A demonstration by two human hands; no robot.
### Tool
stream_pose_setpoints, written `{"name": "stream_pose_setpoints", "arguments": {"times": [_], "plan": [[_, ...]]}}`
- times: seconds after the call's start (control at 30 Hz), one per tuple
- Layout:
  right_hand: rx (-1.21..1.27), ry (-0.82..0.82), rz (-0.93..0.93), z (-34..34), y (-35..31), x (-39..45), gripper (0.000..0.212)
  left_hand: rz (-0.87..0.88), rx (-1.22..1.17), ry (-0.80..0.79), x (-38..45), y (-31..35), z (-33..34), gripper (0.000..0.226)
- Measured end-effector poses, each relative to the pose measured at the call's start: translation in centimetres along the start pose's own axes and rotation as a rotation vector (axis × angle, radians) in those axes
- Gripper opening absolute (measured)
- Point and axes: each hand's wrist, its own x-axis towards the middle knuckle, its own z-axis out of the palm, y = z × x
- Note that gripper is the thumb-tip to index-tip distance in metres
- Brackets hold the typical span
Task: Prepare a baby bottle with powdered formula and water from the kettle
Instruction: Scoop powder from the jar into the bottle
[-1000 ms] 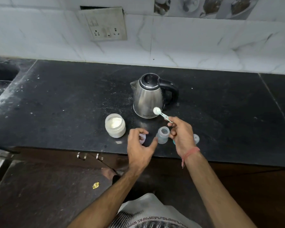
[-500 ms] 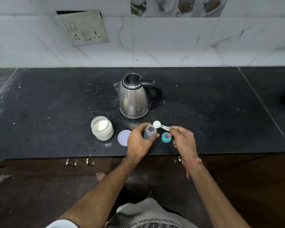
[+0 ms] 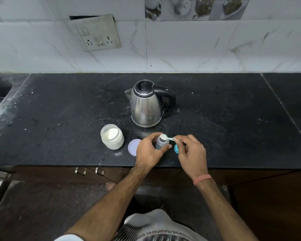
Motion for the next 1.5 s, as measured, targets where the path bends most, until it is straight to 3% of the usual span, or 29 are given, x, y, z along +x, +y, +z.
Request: {"name": "stream_pose_setpoints", "arguments": {"times": [0.1, 0.67, 1.5], "plan": [[-0.108, -0.001, -0.073, -0.3, -0.4, -0.4, 0.017, -0.009, -0.038, -0.002, 0.0, -0.1, 0.1, 0.063], [-0.205, 0.053, -0.165, -0.1, 0.3, -0.9, 0.02, 0.011, -0.071, 0.003, -0.2, -0.2, 0.1, 0.062], [-0.184, 0.082, -0.195, 0.5, 0.5, -1.8, 0.025, 0.004, -0.1, -0.007, 0.0, -0.9, 0.6, 0.07]]}}
